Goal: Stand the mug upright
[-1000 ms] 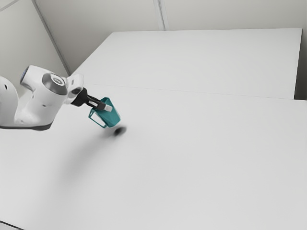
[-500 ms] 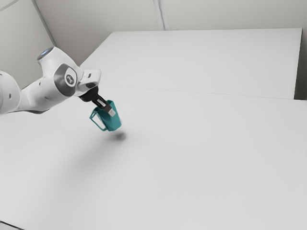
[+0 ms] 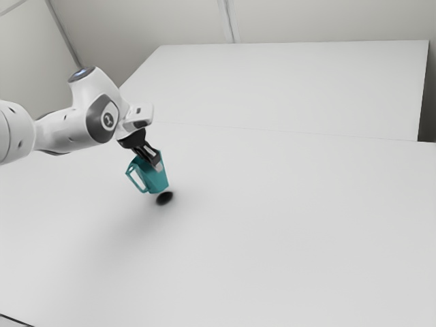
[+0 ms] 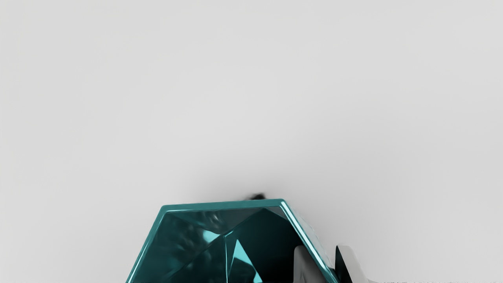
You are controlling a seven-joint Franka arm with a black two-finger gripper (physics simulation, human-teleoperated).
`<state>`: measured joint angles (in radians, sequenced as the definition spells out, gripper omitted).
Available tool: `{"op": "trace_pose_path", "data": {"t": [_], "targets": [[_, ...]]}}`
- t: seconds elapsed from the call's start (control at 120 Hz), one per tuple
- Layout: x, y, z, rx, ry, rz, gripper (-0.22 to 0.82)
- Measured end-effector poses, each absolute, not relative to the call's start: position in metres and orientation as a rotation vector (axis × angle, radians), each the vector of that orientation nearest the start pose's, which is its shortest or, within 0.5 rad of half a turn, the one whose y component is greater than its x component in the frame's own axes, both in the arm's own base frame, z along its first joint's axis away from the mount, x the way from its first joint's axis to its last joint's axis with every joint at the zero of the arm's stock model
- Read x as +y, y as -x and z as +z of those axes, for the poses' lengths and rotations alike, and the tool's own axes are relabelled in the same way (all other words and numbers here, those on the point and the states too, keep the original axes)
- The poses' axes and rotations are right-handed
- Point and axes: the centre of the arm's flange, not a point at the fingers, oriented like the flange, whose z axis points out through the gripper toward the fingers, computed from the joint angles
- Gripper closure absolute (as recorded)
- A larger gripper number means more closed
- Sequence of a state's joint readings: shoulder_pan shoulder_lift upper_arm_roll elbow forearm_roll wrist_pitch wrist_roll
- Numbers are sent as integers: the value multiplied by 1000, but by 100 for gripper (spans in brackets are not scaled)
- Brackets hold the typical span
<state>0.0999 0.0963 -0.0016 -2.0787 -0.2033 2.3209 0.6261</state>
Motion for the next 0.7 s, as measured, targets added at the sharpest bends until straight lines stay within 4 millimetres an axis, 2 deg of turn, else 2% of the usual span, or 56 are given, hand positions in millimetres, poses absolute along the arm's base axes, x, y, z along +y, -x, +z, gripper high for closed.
{"op": "trace_pose_path", "data": {"t": [0.442, 0.7], "targets": [[43, -578, 393, 584, 3090, -249, 74], [44, -579, 386, 557, 3058, -216, 75]]}}
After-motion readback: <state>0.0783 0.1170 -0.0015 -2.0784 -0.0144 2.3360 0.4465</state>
